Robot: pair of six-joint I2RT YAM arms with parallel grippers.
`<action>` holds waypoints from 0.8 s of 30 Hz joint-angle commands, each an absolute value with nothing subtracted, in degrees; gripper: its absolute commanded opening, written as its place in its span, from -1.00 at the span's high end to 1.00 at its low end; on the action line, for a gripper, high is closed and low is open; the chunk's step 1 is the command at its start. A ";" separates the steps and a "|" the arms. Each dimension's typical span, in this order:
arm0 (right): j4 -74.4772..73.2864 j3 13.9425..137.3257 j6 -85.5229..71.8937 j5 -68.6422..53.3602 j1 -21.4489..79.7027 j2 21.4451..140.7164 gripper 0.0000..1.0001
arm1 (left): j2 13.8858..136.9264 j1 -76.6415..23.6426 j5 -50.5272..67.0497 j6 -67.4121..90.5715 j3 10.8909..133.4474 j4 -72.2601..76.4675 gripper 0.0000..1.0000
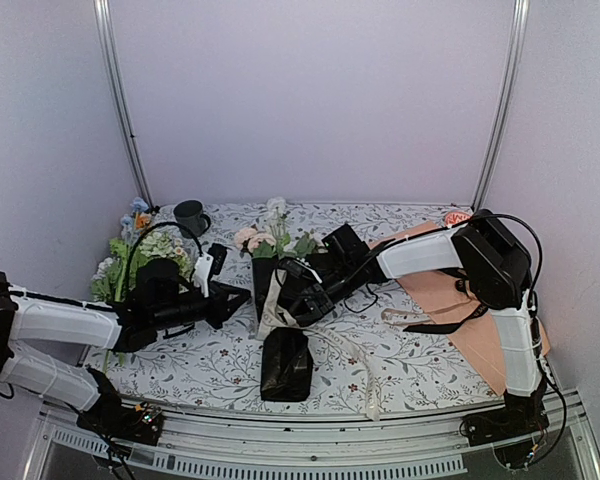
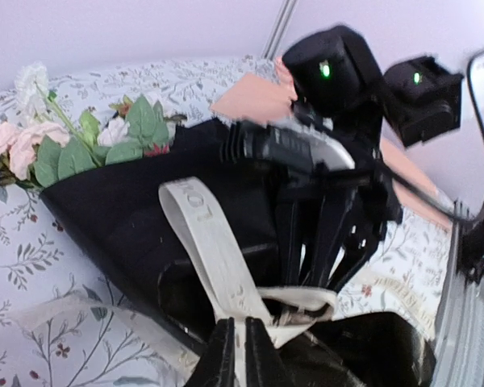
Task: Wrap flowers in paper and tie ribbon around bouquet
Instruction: Cross the half-tied ribbon over the folded bouquet.
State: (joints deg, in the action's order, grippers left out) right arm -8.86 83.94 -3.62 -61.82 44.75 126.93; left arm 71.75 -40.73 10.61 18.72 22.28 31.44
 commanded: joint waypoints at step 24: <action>0.06 85.17 -7.89 -63.45 45.67 128.59 0.60 | 91.49 -47.64 12.12 13.40 31.00 30.45 0.88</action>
